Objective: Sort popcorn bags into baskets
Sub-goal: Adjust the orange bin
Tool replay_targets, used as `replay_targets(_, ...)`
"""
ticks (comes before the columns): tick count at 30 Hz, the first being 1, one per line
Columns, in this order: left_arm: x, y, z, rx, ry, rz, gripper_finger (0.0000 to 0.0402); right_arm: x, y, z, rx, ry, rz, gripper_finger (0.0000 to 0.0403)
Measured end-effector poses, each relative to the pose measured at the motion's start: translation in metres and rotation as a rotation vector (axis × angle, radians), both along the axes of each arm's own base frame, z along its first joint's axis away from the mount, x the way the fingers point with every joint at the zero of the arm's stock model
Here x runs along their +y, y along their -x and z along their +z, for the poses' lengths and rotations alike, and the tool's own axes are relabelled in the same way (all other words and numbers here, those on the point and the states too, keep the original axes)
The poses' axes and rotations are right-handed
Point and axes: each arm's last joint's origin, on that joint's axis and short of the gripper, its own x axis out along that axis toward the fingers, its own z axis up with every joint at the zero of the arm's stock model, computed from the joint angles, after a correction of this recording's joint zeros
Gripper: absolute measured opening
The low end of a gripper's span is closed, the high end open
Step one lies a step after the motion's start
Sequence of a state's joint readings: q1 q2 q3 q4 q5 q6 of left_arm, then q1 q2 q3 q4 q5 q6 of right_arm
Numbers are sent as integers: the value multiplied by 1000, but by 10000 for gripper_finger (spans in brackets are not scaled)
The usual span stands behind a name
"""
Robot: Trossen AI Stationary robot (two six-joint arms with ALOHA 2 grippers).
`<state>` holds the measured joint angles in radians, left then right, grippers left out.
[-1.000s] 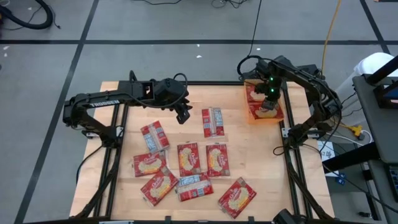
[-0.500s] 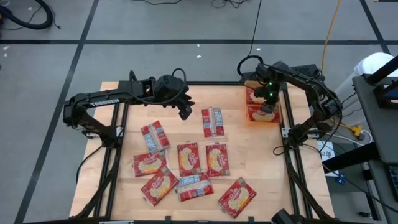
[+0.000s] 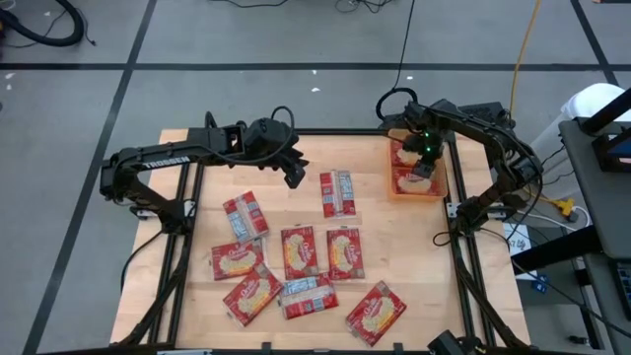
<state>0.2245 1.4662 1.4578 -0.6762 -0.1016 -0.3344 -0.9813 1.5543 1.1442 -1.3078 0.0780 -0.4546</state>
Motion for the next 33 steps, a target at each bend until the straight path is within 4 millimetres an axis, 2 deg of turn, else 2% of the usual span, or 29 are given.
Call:
replay_targets(4, 0, 0, 0, 0, 2, 2, 149, 1, 0, 5, 14, 11, -114, 184)
replay_targets(7, 0, 0, 0, -1, 3, 3, 149, 11, -1, 17, -59, -58, -203, 183)
replay_targets(12, 0, 0, 0, 3, 0, 2, 150, 45, -7, 45, -269, -202, -256, 171)
replay_targets(14, 1, 0, 0, 5, -2, -13, 149, 59, -10, 54, -320, -197, -237, 163)
replay_targets(17, 1, 1, 0, 12, -16, -51, 150, 76, -14, 57, -362, -167, -207, 149)
replay_targets(20, 1, 1, 0, 16, -16, -93, 149, 93, -17, 51, -342, -175, -209, 131)
replay_targets(24, -1, 2, -2, 32, 19, -139, 150, 107, -20, 31, -286, -196, -237, 106)
replay_targets(29, -5, 4, -5, 70, 35, -179, 149, 115, -21, 2, -272, -196, -221, 85)
replay_targets(33, -5, 5, -7, 93, 22, -198, 149, 115, -17, -15, -214, -120, -250, 73)
